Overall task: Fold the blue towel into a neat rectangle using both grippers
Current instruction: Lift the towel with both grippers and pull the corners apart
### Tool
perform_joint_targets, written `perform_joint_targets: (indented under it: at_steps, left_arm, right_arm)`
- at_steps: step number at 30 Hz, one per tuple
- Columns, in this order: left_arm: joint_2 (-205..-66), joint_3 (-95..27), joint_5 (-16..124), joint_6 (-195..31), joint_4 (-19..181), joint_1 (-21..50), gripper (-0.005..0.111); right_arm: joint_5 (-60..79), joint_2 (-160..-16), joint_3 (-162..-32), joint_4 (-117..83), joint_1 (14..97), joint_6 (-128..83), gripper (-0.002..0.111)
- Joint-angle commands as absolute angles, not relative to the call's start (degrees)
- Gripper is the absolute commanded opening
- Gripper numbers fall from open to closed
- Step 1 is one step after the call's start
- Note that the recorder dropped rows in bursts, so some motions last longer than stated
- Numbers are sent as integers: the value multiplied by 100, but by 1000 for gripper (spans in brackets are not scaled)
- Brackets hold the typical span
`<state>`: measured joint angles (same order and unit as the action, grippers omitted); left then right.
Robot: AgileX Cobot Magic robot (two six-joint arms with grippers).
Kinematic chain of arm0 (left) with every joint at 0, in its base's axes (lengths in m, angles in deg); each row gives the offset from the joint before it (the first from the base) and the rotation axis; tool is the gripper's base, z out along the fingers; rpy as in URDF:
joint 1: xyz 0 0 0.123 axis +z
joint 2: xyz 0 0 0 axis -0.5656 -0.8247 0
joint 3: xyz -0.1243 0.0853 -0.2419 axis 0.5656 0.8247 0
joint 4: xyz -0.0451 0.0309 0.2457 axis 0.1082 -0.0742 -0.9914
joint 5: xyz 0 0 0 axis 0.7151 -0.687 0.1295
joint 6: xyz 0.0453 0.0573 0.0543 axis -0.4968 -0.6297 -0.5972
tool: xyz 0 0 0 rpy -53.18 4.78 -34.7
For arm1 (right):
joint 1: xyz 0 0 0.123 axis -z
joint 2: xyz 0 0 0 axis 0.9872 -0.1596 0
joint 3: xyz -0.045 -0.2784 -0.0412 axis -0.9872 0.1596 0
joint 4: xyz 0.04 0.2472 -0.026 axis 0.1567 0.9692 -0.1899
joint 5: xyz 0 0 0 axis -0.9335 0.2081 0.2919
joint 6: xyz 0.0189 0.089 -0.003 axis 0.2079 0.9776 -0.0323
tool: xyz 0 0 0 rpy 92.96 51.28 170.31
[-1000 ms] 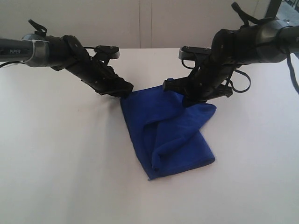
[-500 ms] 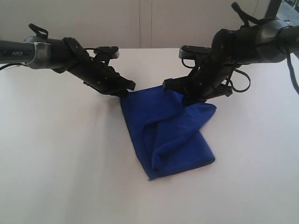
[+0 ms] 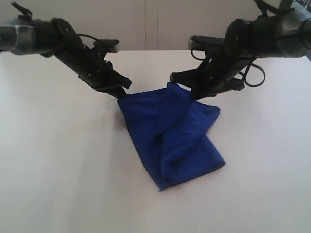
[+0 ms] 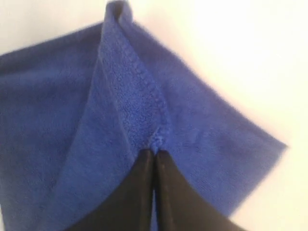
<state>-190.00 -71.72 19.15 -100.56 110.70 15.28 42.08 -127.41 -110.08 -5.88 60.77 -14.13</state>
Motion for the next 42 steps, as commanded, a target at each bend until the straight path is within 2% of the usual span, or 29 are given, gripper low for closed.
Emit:
perform_joint_targets:
  at_steps: [1, 10, 19, 30, 34, 38, 42]
  left_arm:
    - [-18293, -7192, 850, -10031, 10679, 1780, 0]
    - [-17091, -7192, -303, -10016, 9774, 2177, 0]
    - [-15866, -7166, -1384, -9243, 9017, 2176, 0]
    - [-13002, -5299, -1577, -8552, 8656, 2176, 0]
    - [-11951, -5036, -1577, -8066, 8247, 2176, 0]
    - [-11669, -5020, -1495, -7597, 7861, 2176, 0]
    - [-12244, -4692, -1229, -7353, 7830, 2176, 0]
  right_arm:
    - [4589, -12140, -11023, -1038, 6204, -1398, 0]
    - [5855, -11196, -11000, -2321, 6427, -1398, 0]
    - [6792, -10025, -10964, -2957, 6432, -1398, 0]
    - [7777, -7730, -10289, -2940, 6420, -1398, 0]
    - [7827, -6872, -10271, -3078, 6420, -1398, 0]
    - [7526, -6631, -10271, -3396, 6420, -1234, 0]
    - [7262, -7198, -10077, -3400, 6420, -974, 0]
